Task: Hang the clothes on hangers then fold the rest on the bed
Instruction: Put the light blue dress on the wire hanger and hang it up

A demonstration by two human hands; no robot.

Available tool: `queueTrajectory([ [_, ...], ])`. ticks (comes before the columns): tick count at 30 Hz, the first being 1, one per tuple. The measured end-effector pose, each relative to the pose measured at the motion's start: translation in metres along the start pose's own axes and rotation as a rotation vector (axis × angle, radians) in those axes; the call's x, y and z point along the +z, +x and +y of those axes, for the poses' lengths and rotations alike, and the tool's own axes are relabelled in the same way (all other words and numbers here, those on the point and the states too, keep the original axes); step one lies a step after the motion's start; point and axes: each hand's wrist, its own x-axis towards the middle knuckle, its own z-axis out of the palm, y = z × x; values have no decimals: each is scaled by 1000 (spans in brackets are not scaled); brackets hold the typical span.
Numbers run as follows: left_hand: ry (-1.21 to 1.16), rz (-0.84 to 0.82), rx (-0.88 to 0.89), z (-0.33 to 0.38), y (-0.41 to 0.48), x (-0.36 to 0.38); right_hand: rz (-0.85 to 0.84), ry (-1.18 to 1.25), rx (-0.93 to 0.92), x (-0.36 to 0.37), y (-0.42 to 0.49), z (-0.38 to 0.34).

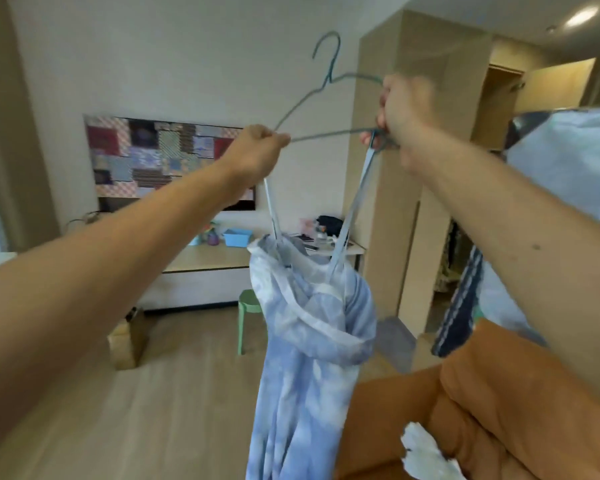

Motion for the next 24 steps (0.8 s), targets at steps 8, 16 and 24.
queueTrajectory([
  [8, 79, -28, -173, -63, -15, -57, -109, 28, 102, 102, -26, 84],
  [16, 21, -41, -264, -146, 44, -29, -221, 95, 70, 181, 13, 170],
  [24, -120, 39, -296, -244, 150, 28, -316, 126, 45, 251, 101, 257],
])
